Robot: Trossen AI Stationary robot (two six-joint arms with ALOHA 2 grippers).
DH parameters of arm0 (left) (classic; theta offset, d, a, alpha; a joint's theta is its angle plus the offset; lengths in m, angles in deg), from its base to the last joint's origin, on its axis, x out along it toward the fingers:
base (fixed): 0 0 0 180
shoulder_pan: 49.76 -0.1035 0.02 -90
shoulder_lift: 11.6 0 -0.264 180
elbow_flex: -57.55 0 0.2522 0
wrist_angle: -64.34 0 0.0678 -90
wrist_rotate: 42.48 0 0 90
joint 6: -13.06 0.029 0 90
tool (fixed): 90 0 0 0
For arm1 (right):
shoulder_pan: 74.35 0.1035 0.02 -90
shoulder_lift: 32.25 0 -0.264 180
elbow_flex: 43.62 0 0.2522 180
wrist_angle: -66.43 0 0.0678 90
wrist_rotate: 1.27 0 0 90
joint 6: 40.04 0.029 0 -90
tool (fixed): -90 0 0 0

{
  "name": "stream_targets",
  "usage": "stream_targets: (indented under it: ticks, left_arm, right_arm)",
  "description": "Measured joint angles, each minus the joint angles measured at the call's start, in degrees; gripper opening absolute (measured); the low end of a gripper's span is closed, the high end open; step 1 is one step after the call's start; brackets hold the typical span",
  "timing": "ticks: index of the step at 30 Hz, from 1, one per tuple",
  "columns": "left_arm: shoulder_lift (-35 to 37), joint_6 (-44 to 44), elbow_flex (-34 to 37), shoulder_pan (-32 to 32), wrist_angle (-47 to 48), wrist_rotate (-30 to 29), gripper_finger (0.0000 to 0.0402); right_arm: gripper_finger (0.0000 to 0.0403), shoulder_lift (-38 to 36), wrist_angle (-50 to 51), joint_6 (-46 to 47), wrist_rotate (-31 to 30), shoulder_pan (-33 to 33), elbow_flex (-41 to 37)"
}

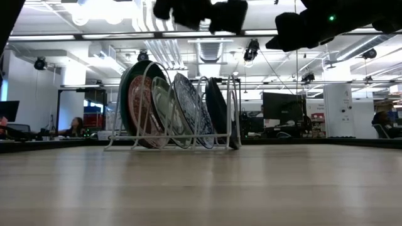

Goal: Sort dishes
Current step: Adjust the dish rack

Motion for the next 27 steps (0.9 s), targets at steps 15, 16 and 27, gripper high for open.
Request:
stream_targets:
  ticks: [15, 16, 27]
  left_arm:
    - [6.9, -52.2, -9.7, 12.1, 70.7, 1.6, 0.0157]
    - [7.2, -54.6, -9.7, 12.6, 73.5, 1.6, 0.0152]
    - [15.4, -52.4, -3.5, 16.9, 74.4, 2.9, 0.0009]
  right_arm:
    - [0.0015, -7.1, 21.3, 20.3, 18.1, -9.9, 3.0]
    - [0.0008, -8.1, 23.7, 21.9, 21.8, -12.0, 3.5]
    - [0.0001, -6.4, 29.7, 31.3, 59.9, -35.4, 6.1]
